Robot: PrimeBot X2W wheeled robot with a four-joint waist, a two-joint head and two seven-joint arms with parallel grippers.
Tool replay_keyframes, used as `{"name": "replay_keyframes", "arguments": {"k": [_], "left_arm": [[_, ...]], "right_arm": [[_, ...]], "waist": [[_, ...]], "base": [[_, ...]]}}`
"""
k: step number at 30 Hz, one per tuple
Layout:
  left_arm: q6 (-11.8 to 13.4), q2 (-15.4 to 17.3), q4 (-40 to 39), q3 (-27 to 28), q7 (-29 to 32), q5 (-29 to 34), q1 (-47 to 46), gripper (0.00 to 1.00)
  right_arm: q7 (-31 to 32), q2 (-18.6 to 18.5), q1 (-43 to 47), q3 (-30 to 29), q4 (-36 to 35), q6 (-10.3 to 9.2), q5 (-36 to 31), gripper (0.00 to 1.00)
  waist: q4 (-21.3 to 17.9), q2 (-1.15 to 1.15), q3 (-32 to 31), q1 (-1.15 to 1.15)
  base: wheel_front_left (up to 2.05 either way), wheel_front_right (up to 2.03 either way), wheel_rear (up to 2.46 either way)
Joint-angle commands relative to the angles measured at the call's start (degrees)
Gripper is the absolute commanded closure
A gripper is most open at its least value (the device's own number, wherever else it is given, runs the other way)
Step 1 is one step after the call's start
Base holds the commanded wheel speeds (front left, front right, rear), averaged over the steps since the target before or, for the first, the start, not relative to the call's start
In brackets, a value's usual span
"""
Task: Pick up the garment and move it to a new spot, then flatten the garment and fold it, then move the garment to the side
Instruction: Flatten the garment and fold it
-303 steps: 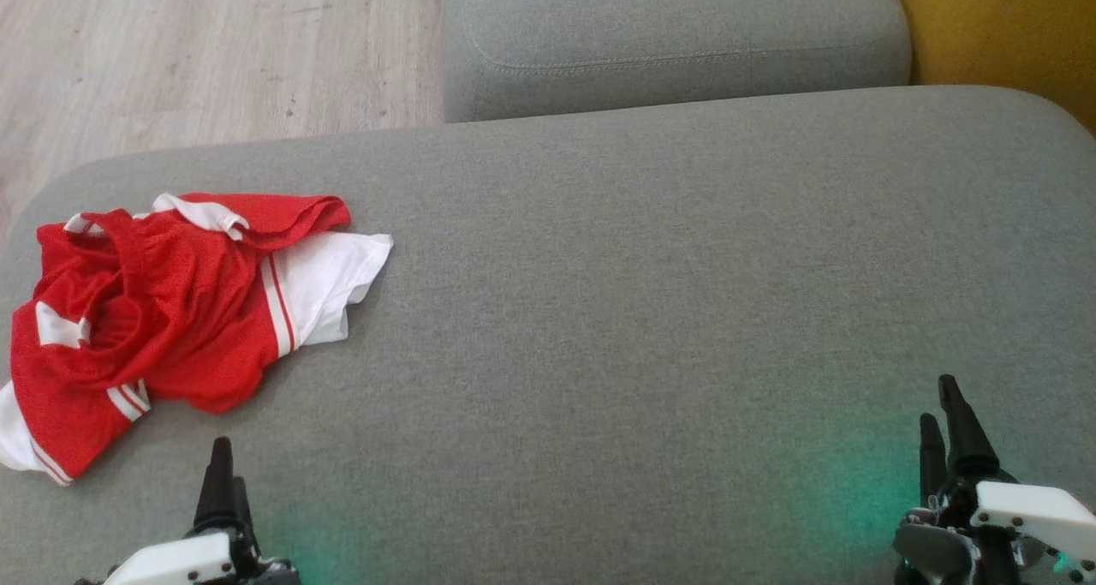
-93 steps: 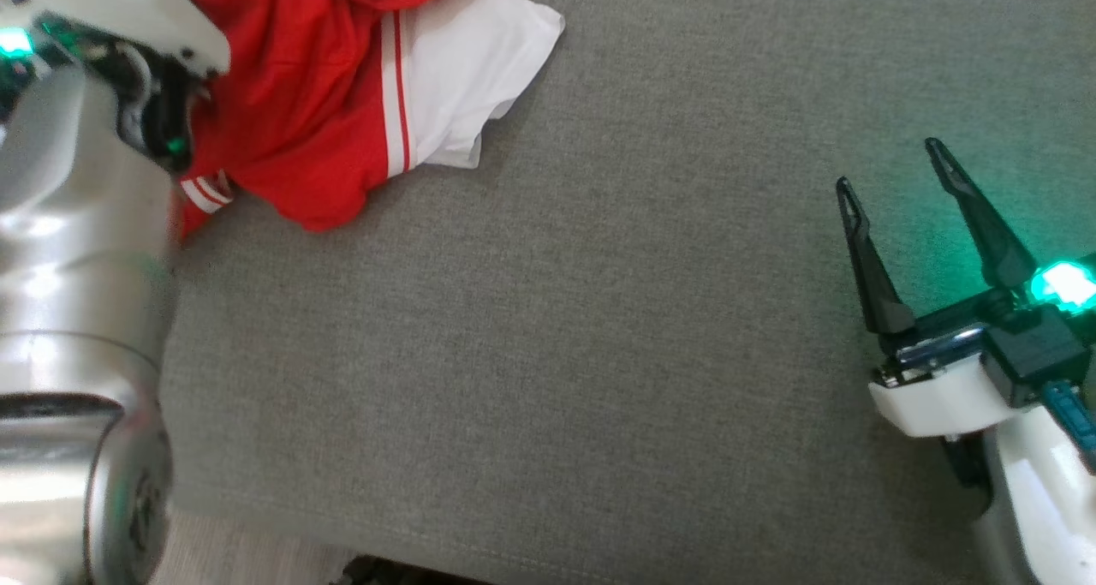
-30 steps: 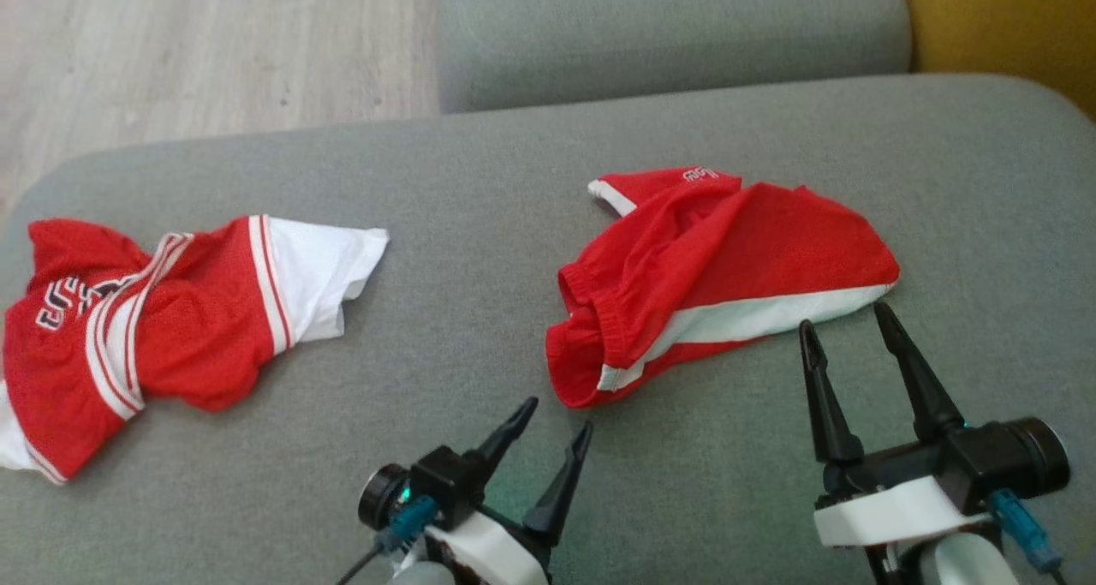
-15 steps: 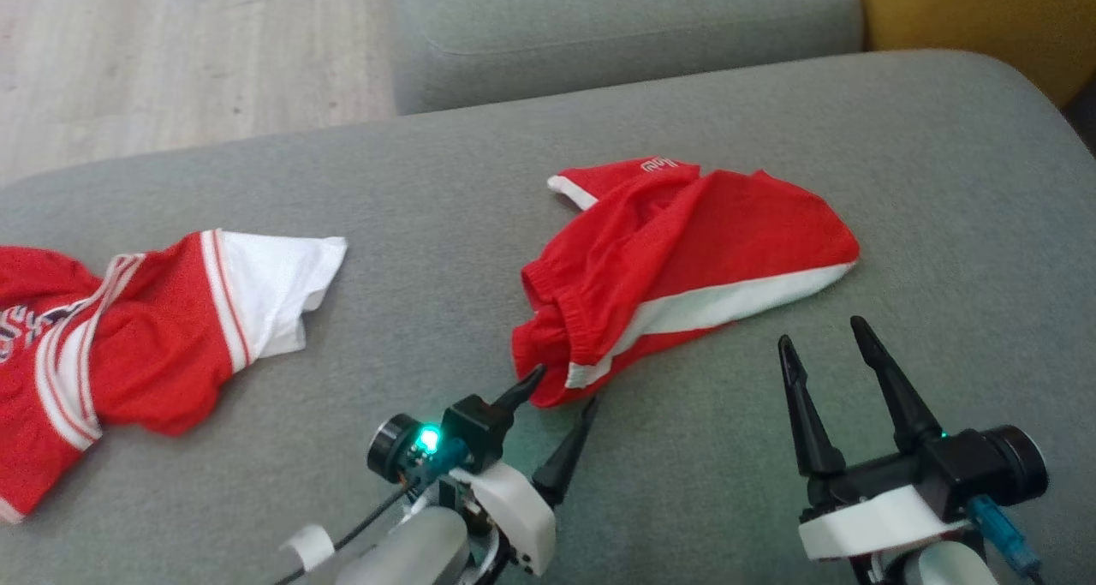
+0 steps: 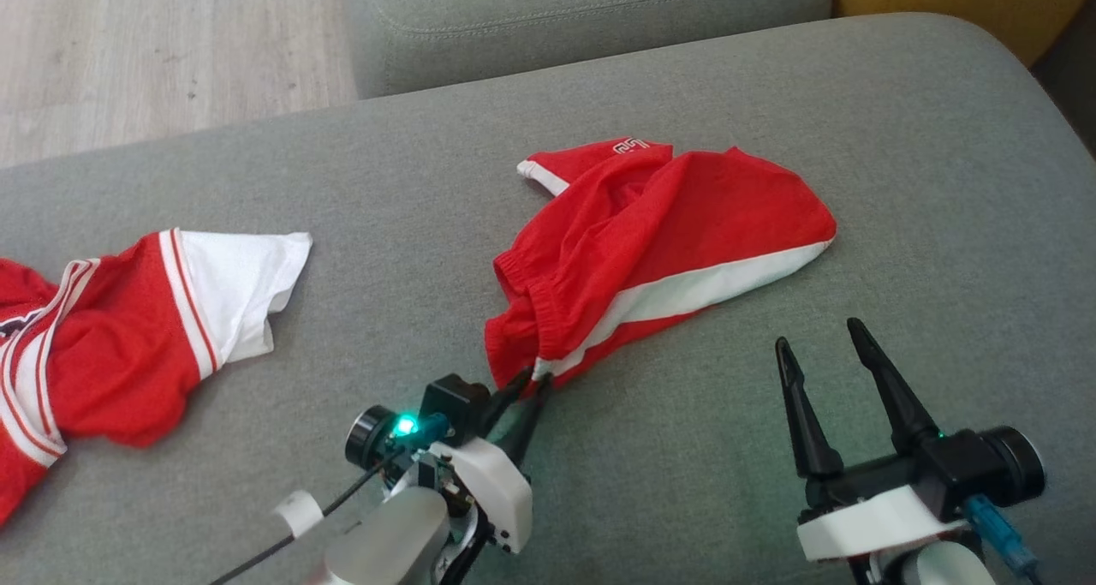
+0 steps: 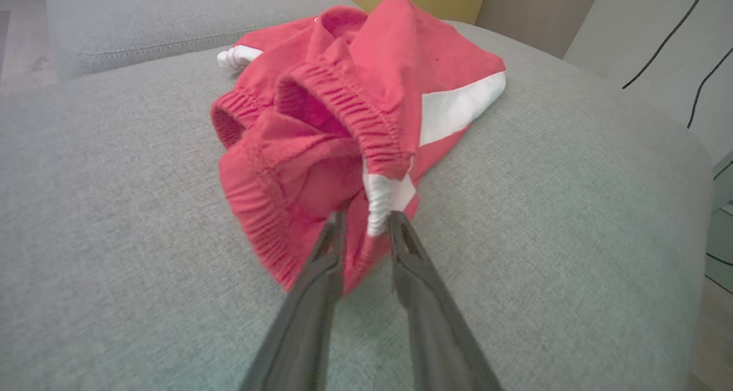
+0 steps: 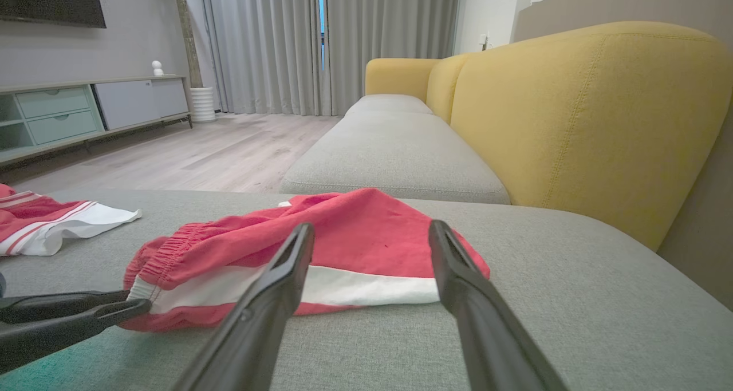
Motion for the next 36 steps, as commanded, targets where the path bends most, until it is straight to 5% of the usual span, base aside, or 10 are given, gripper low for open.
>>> {"name": "replay_keyframes", "arguments": {"k": [1,10,18,25,36], "left_arm": [[-0.5,0.0,-0.7,2.0,-1.0,-1.2,-3.3,1.0],[-1.6,0.1,-1.9,4.3,-3.8,-3.8,-2.8,1.0],[1.1,6.0,-11.1,12.0,-4.2,-3.6,2.3,1.0],[3.0,11.0,-17.5,16.1,-4.2,-3.2,7.1,1.0],[4.4,13.1,-20.2,16.8,-4.2,-2.8,8.2,1.0]], "right_arm": [[-0.4,-0.2,-2.5,1.1,-1.6,-0.04,0.5,0.0],[-0.4,-0.2,-1.8,0.4,-1.1,-0.04,0.1,0.0],[-0.4,-0.2,-0.4,0.6,1.4,-0.04,0.8,0.0],[-0.4,-0.2,-0.3,-0.7,6.4,-0.04,3.0,0.0],[-0.4,-0.2,-5.1,-4.0,19.3,-0.04,3.5,0.0]], "waist": [[0.2,0.0,0.0,0.0],[2.2,0.0,-1.1,0.0],[4.8,0.0,-2.2,0.0],[7.6,0.0,-2.3,0.0],[10.6,0.0,-1.0,0.0]], "base": [[0.0,0.0,0.0],[0.0,0.0,0.0],[0.0,0.0,0.0],[0.0,0.0,0.0],[0.0,0.0,0.0]]}}
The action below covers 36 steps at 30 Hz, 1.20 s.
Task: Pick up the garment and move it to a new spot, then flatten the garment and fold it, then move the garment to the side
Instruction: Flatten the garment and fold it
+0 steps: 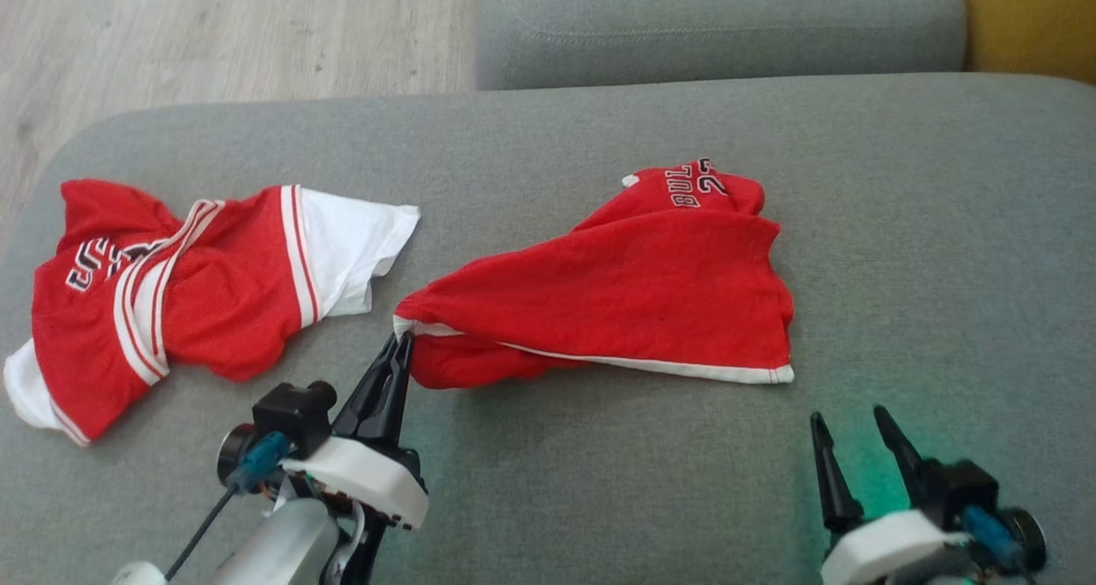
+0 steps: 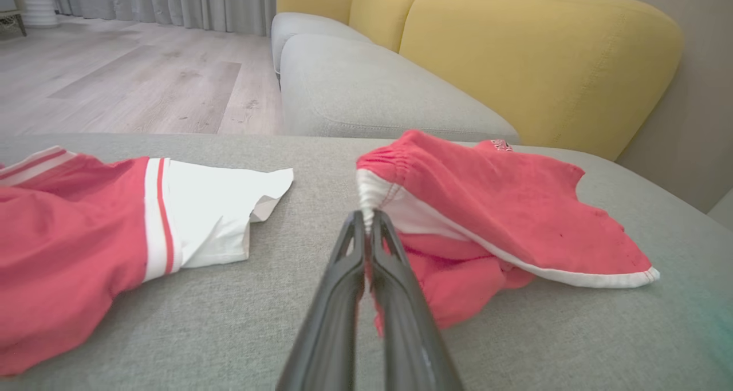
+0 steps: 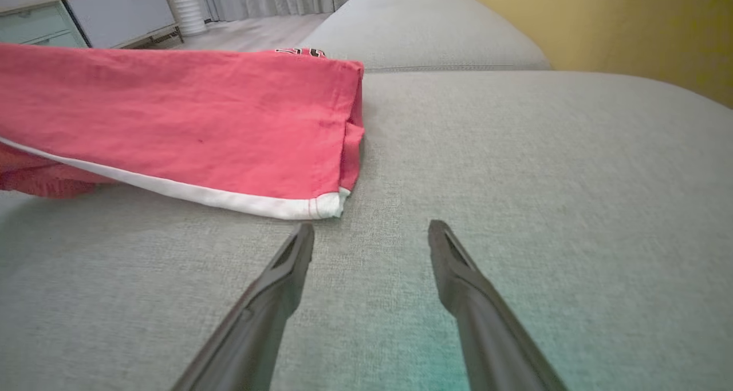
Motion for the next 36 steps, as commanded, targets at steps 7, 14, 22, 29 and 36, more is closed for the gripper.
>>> {"name": "replay_keyframes", "arguments": {"k": [7,14,22,29,36], "left_arm": [[0.8,1.3,-2.4,1.7,-0.4,1.0,-2.8,1.0],[0.2,0.8,-1.8,1.0,-0.3,1.2,-4.0,1.0],[-0.2,0.0,-0.9,0.4,-0.4,1.5,-5.1,1.0],[-0.4,-0.1,-0.1,0.1,-0.5,1.7,-5.3,1.0],[-0.3,1.1,-1.8,0.1,-0.6,2.7,-4.9,1.0]], "right_arm": [[-0.4,-0.3,-10.0,1.3,6.2,-0.04,-3.4,0.0],[-0.4,-0.3,-12.9,2.4,11.8,-0.04,-4.6,0.0],[-0.4,-0.3,-14.3,3.8,13.8,-0.04,-4.8,0.38],[-0.4,-0.3,-15.0,4.8,15.3,-0.04,-4.5,1.0],[-0.4,-0.3,-13.4,1.2,7.2,-0.04,-4.7,1.0]], "waist": [[1.8,0.0,2.2,0.0],[3.6,0.0,3.1,0.0],[4.7,0.0,3.8,0.0],[4.6,0.0,3.2,0.0],[2.3,0.0,0.0,0.0]], "base": [[0.0,0.0,0.0],[0.0,0.0,0.0],[0.0,0.0,0.0],[0.0,0.0,0.0],[0.0,0.0,0.0]]}}
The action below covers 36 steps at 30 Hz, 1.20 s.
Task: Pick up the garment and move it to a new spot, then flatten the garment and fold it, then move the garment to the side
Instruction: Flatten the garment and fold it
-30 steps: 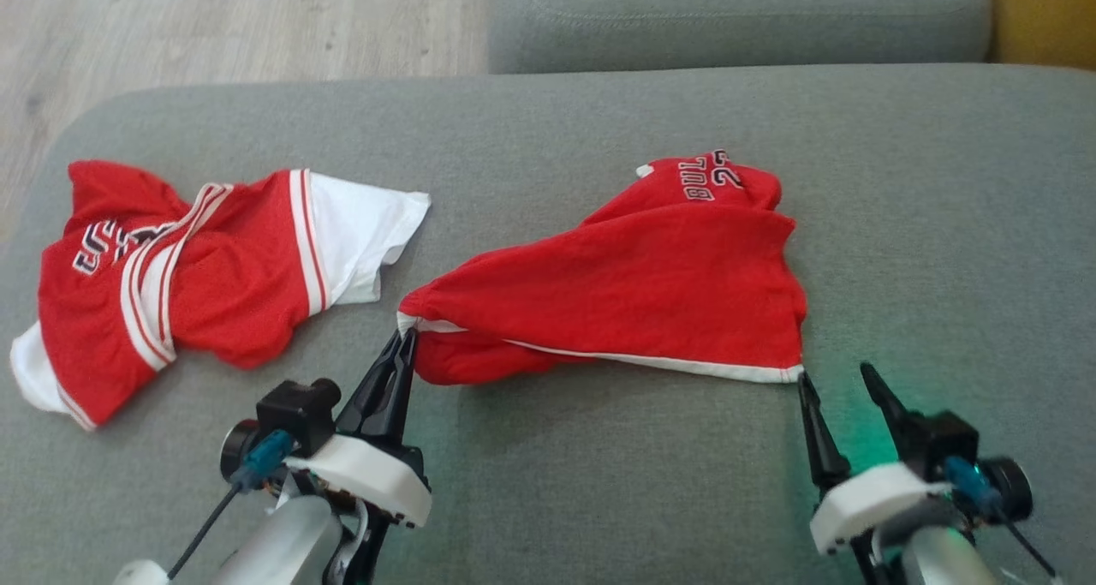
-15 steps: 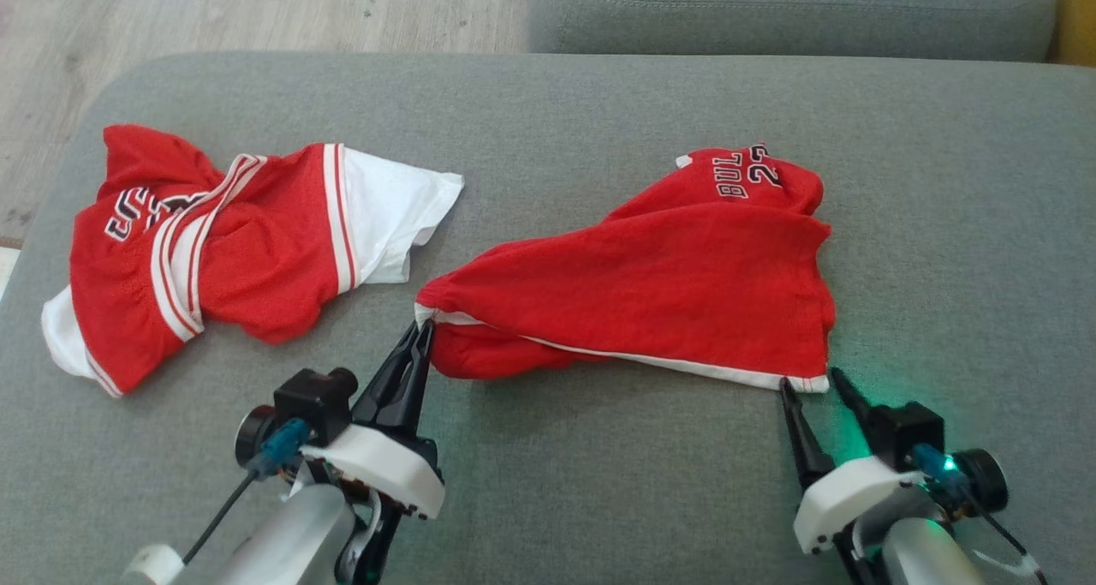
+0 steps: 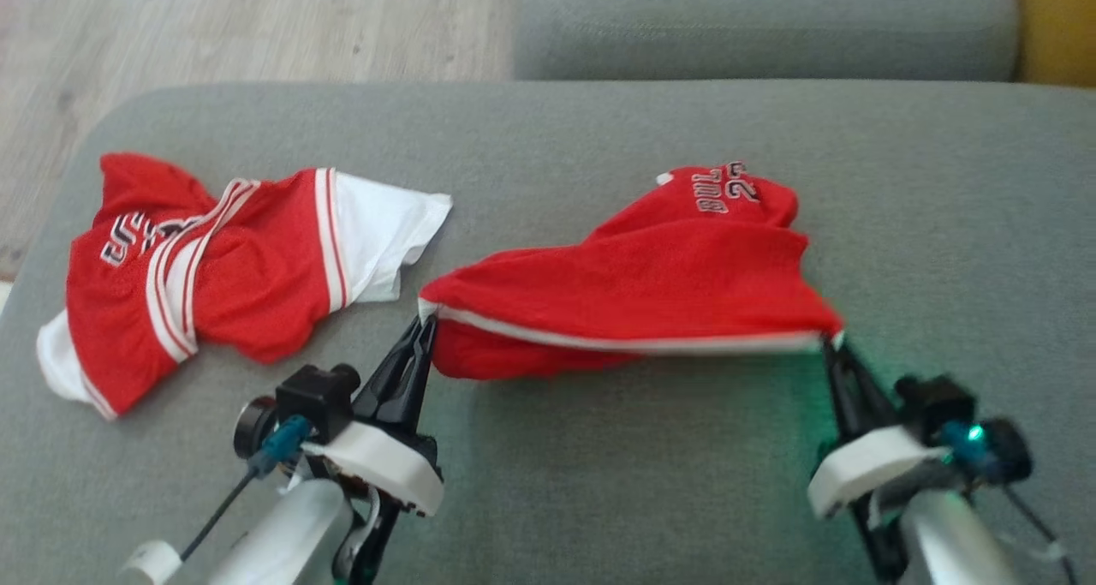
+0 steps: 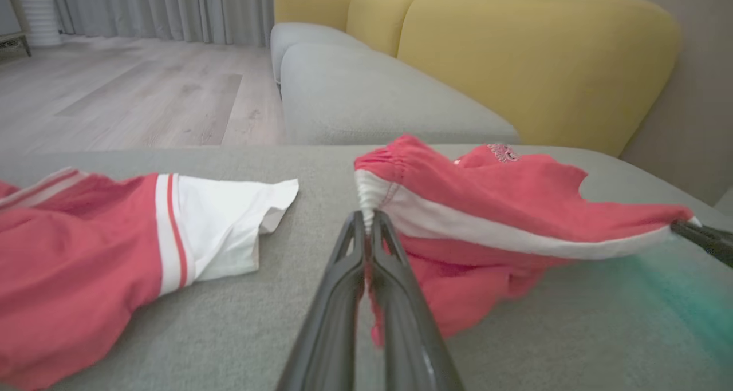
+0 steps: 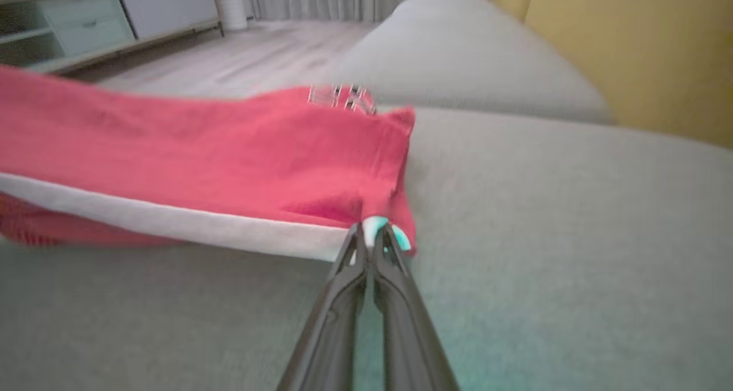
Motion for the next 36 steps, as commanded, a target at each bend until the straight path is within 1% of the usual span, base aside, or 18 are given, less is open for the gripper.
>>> {"name": "replay_keyframes", "arguments": {"k": [1,4,5,8,12,15,17,20,22,25,27,28,32,34,36], "left_arm": [[0.5,2.0,-2.7,2.3,-0.6,0.4,-2.6,1.0],[0.5,3.8,-6.5,3.2,-0.7,1.1,-3.3,1.0],[0.3,5.4,-9.2,3.7,-0.6,1.7,-4.5,1.0],[0.0,7.8,-13.4,4.1,0.4,3.2,-7.6,1.0],[-0.6,9.9,-19.0,5.5,2.2,3.9,-13.1,1.0],[-1.2,10.7,-21.2,6.7,3.5,3.9,-17.4,1.0],[-1.7,10.7,-21.4,7.1,4.6,3.8,-20.3,1.0],[-3.1,9.7,-19.7,7.7,5.9,2.1,-24.8,1.0],[-4.4,8.9,-17.1,7.2,7.0,1.3,-27.8,1.0],[-6.0,7.8,-12.2,4.9,8.3,1.2,-33.6,1.0],[-6.6,7.1,-8.5,3.3,7.8,1.7,-37.8,1.0],[-6.6,7.1,-8.5,3.3,7.8,1.7,-37.8,1.0],[-6.9,5.4,-1.6,1.3,2.0,4.3,-46.8,1.0],[-6.9,4.1,0.9,1.7,0.1,5.4,-50.6,1.0],[-7.0,3.1,2.1,2.3,-0.6,7.1,-53.7,1.0]], "right_arm": [[-0.4,-0.2,-0.7,0.3,-3.9,-0.04,-0.3,1.0],[-0.4,-0.3,-0.8,-1.5,-10.3,-0.04,-1.0,1.0],[-0.4,-0.3,-1.5,-3.0,-14.6,-0.04,-0.5,1.0],[-0.4,-1.1,-4.5,-3.8,-19.8,-0.04,1.6,1.0],[-0.4,-3.5,-10.6,-3.9,-24.5,-0.04,2.9,1.0],[-0.1,-5.8,-16.1,-3.7,-25.3,-0.04,3.7,1.0],[0.5,-7.2,-19.7,-3.5,-25.0,-0.04,3.5,1.0],[1.5,-8.9,-24.9,-3.2,-22.9,-0.04,3.7,1.0],[2.1,-9.7,-28.3,-2.6,-20.2,-0.04,3.9,1.0],[2.7,-10.9,-34.1,-1.5,-15.0,-0.04,4.3,1.0],[2.4,-11.5,-38.3,-1.0,-11.1,-0.04,4.6,1.0],[2.4,-11.5,-38.3,-1.0,-11.1,-0.04,4.6,1.0],[0.5,-12.4,-46.7,-1.3,-4.9,-0.04,2.8,1.0],[-0.1,-12.6,-50.2,-2.4,-4.0,-0.04,0.8,1.0],[-0.3,-12.4,-53.1,-3.8,-5.0,-0.04,-1.4,1.0]], "waist": [[-1.3,0.0,-1.4,0.0],[-2.8,0.0,-3.1,0.0],[-3.8,0.0,-3.9,0.0],[-5.3,0.0,-4.7,0.0],[-6.9,0.0,-5.5,0.0],[-7.8,0.0,-5.6,0.0],[-8.1,0.0,-5.2,0.0],[-8.3,0.0,-3.9,0.0],[-8.5,0.0,-2.5,0.0],[-8.4,0.0,1.6,0.0],[-8.3,0.0,4.9,0.0],[-8.3,0.0,4.9,0.0],[-8.5,0.0,10.5,0.0],[-8.7,0.0,12.6,0.0],[-8.8,0.0,14.3,0.0]], "base": [[0.0,0.0,0.0],[0.0,0.0,0.0],[0.0,0.0,0.0],[0.0,0.0,0.0],[0.0,0.0,0.0],[0.0,0.0,0.0],[0.0,0.0,0.0],[0.0,0.0,0.0],[0.0,0.0,0.0],[0.0,0.0,0.0],[0.0,0.0,0.0],[0.0,0.0,0.0],[0.0,0.0,0.0],[0.0,0.0,0.0],[0.0,0.0,0.0]]}}
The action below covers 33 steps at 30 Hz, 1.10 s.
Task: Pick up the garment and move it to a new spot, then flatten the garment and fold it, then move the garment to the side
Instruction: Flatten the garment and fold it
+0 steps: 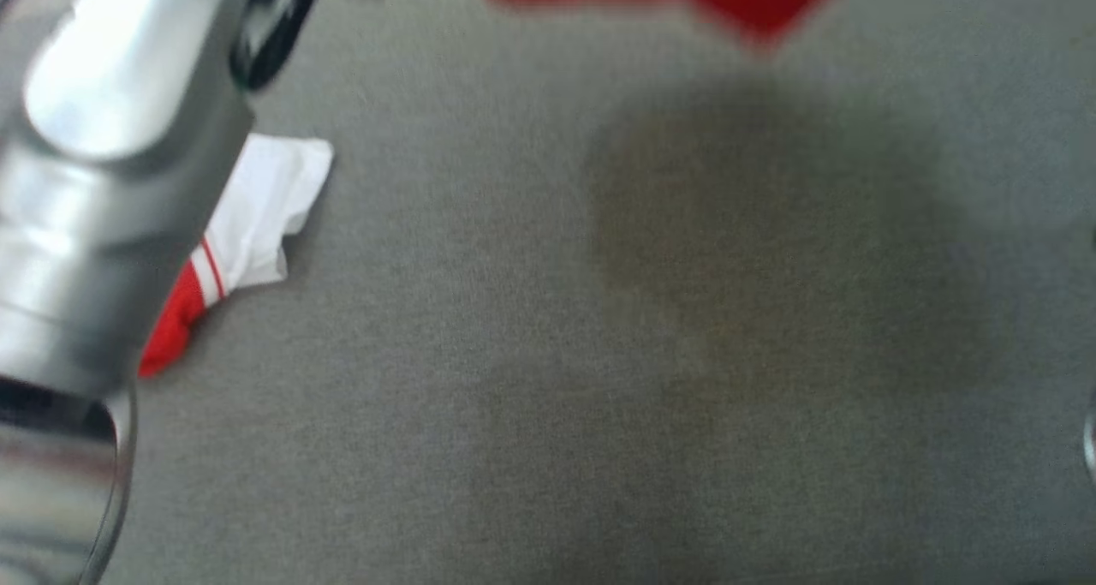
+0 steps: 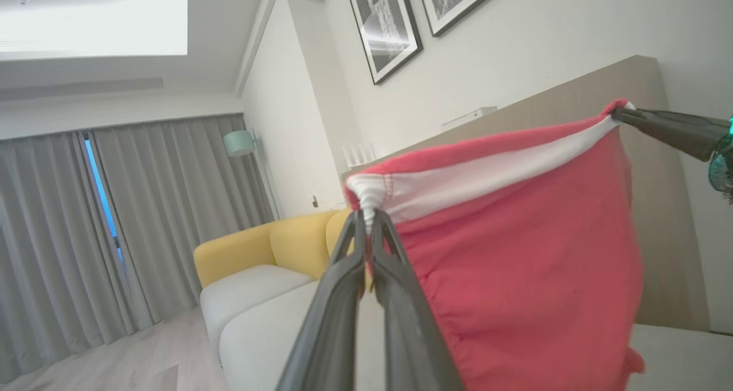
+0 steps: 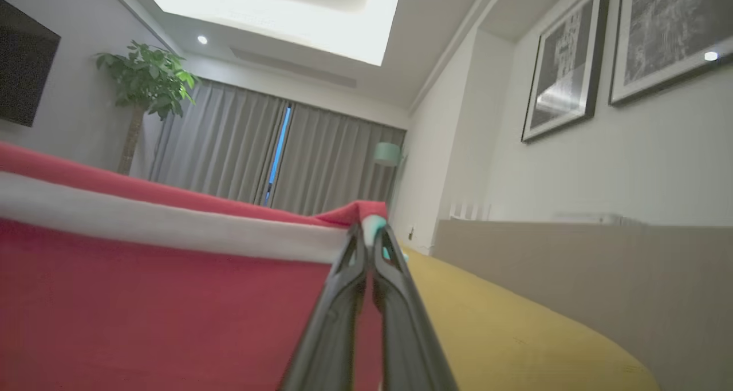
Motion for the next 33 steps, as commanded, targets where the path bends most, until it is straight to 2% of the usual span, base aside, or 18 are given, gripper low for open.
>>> {"name": "replay_keyframes", "arguments": {"k": [1,6,14,18,25,33], "left_arm": [[0.1,1.1,-1.8,3.3,-0.4,1.1,-4.3,1.0],[0.1,-0.4,-6.9,6.4,-0.4,5.2,-0.3,1.0],[0.1,-1.7,-8.4,4.4,-0.4,5.3,20.1,1.0],[0.1,-1.2,-9.5,2.2,-0.4,5.4,31.7,1.0],[0.1,-0.9,-12.6,3.9,-0.4,5.8,52.6,1.0],[0.6,-0.9,-15.6,3.0,-0.4,8.1,68.3,1.0]], "right_arm": [[-0.3,0.1,-3.0,-0.4,-4.0,-0.04,-1.2,1.0],[-0.3,0.9,-0.4,-0.5,-9.6,-0.04,-4.2,1.0],[-0.3,3.6,18.9,-1.9,-8.2,-0.04,-3.0,1.0],[-0.4,4.4,28.8,-1.7,-8.4,-0.04,-1.1,1.0],[0.7,3.7,46.5,-2.1,-13.3,-0.04,2.2,1.0],[6.7,3.2,67.5,-7.2,-28.8,-0.04,5.2,1.0]], "waist": [[-0.3,0.0,4.4,-0.03],[0.0,0.0,7.2,-0.03],[0.5,0.0,6.8,-0.03],[0.2,0.0,3.6,-0.03],[-1.1,0.0,-4.6,-0.03],[-0.2,0.0,-11.3,-0.03]], "base": [[0.0,0.0,0.0],[0.0,0.0,0.0],[0.0,0.0,0.0],[0.0,0.0,0.0],[0.0,0.0,0.0],[0.0,0.0,0.0]]}}
